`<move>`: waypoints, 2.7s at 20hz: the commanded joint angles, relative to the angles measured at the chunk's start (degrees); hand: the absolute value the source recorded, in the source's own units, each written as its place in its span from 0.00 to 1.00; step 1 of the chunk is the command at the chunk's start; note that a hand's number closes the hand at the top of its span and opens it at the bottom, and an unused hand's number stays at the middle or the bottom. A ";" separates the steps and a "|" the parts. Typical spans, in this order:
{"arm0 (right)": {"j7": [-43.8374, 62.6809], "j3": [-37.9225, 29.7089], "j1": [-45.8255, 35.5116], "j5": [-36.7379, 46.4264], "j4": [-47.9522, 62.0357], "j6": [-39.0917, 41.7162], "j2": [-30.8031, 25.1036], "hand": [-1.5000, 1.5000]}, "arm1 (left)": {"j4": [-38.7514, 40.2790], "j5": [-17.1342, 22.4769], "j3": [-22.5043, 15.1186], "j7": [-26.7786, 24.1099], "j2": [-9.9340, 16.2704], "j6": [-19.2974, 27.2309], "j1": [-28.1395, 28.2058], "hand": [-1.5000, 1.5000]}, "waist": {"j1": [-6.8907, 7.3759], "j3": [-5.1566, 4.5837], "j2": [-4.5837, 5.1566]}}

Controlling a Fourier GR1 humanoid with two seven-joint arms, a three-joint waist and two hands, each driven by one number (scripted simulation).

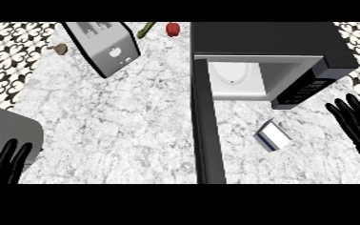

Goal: Pick up the milk, place it into the microwave and close the microwave

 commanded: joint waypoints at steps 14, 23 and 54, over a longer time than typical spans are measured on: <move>-21.40 0.09 -6.17 24.46 32.22 -6.63 3.52 0.00 | -7.19 7.50 3.50 -8.43 -2.20 -10.31 14.88 0.00 | 1.49 0.10 0.05; -35.93 0.72 -11.39 32.45 53.93 -9.93 1.20 0.00 | -4.74 11.76 7.89 -12.82 -1.58 -15.01 18.73 0.00 | 1.73 0.14 0.17; -57.94 4.70 -30.54 37.97 91.52 -14.57 3.38 1.00 | -2.28 13.68 9.89 -19.36 -0.78 -23.08 25.71 0.00 | 2.55 0.45 0.95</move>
